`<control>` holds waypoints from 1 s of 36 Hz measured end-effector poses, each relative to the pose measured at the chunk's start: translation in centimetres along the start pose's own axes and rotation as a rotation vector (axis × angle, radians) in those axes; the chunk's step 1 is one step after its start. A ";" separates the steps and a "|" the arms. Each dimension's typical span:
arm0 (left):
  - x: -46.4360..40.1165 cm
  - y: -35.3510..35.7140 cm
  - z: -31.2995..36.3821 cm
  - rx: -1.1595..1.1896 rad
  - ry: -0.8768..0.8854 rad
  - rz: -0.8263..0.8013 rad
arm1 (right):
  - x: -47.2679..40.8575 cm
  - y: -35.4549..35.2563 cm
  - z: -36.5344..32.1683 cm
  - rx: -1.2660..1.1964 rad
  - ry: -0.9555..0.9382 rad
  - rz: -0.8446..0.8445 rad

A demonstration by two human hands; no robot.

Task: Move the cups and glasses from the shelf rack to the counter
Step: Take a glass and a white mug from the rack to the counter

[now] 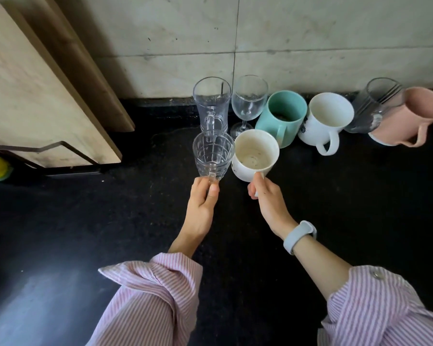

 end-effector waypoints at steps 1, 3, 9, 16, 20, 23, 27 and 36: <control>0.0 0.0 -0.1 -0.002 -0.002 -0.009 | -0.1 -0.1 0.1 0.010 0.003 0.008; 0.1 0.1 -0.4 -0.024 0.009 -0.031 | -0.2 -0.1 0.3 0.028 0.018 0.021; 0.1 0.0 -1.0 -0.154 0.035 -0.059 | 0.4 -0.1 0.1 0.068 0.017 0.086; 0.8 -0.7 -1.4 -0.389 -0.025 -0.084 | 2.2 -1.2 -0.8 0.128 0.000 0.203; 3.1 -2.4 -0.9 -0.549 -0.065 -0.077 | 4.9 -1.8 -1.1 0.335 -0.035 0.261; 5.4 -4.2 0.3 -0.799 0.002 -0.105 | 8.4 -1.3 -2.3 0.545 -0.210 0.351; 9.7 -7.4 1.7 -1.017 0.037 -0.125 | 12.2 4.0 -2.4 0.848 -0.447 0.208; 32.6 -20.4 3.5 -1.069 -0.405 0.387 | 25.3 20.9 2.5 1.170 -0.761 -0.424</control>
Point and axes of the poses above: each hand's wrist, its own x-axis away from the middle knuckle, its own y-axis out of the palm, z = x × y, the point moved 10 cm from there along -x, towards the middle knuckle, and after that the axes turned 12 degrees about y, right-handed, at the moved point
